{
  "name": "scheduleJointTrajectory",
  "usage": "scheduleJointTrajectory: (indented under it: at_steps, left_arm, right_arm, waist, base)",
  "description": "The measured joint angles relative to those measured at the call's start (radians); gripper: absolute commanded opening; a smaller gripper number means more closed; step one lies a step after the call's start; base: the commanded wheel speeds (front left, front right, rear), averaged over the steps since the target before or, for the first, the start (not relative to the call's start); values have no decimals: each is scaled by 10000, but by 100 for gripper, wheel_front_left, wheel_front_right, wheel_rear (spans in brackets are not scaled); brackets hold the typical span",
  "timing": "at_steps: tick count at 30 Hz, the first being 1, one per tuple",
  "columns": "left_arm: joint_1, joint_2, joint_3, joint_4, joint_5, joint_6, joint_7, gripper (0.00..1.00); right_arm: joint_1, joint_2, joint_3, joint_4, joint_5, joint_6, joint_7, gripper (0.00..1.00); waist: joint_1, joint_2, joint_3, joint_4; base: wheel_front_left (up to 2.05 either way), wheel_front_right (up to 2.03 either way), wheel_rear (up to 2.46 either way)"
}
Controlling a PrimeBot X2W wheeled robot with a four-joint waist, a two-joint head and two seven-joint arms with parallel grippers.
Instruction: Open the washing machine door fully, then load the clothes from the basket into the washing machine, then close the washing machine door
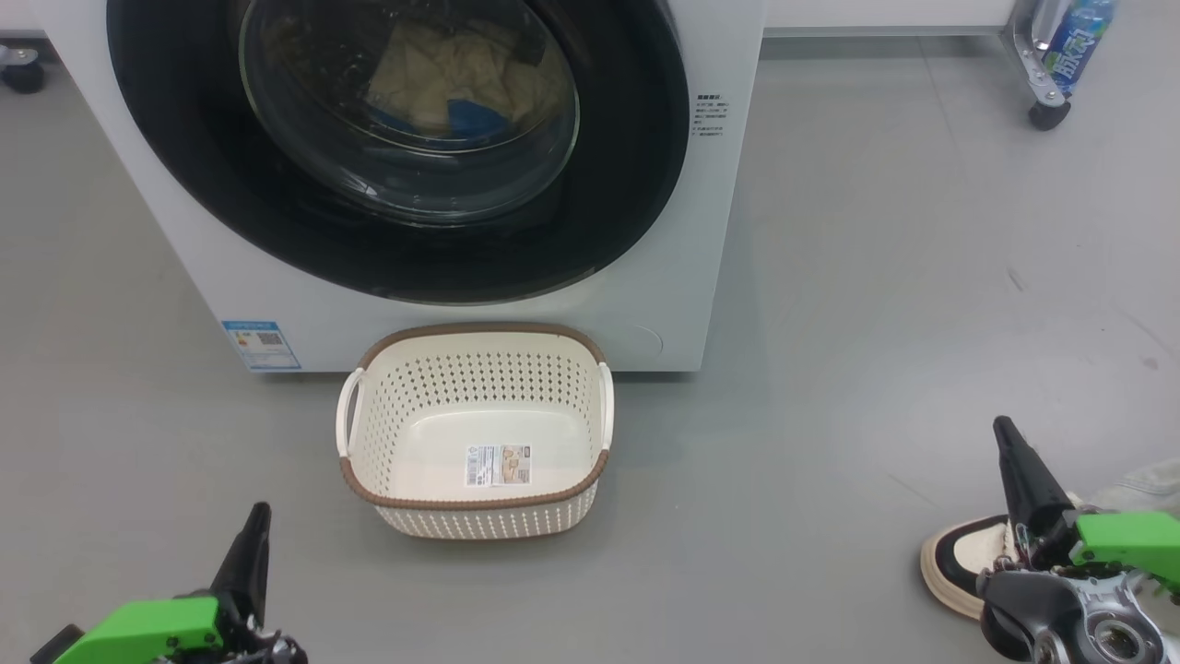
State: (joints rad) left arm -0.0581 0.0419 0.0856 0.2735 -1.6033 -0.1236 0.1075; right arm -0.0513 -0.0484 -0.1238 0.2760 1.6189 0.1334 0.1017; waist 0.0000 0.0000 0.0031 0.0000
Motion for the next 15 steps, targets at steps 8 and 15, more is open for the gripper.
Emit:
scheduleJointTrajectory:
  at_steps: [8,15]
  left_arm:
    - [0,0,0,0,0,0,0,0]
    - [0,0,0,0,0,0,0,0]
  right_arm:
    - [0,6,-4,0,0,2,0,0]
    - [0,8,-6,0,0,2,2,0]
  waist:
    - [0,0,0,0]
    - [0,0,0,0]
  base:
    - [0,0,0]
    - [0,0,0]
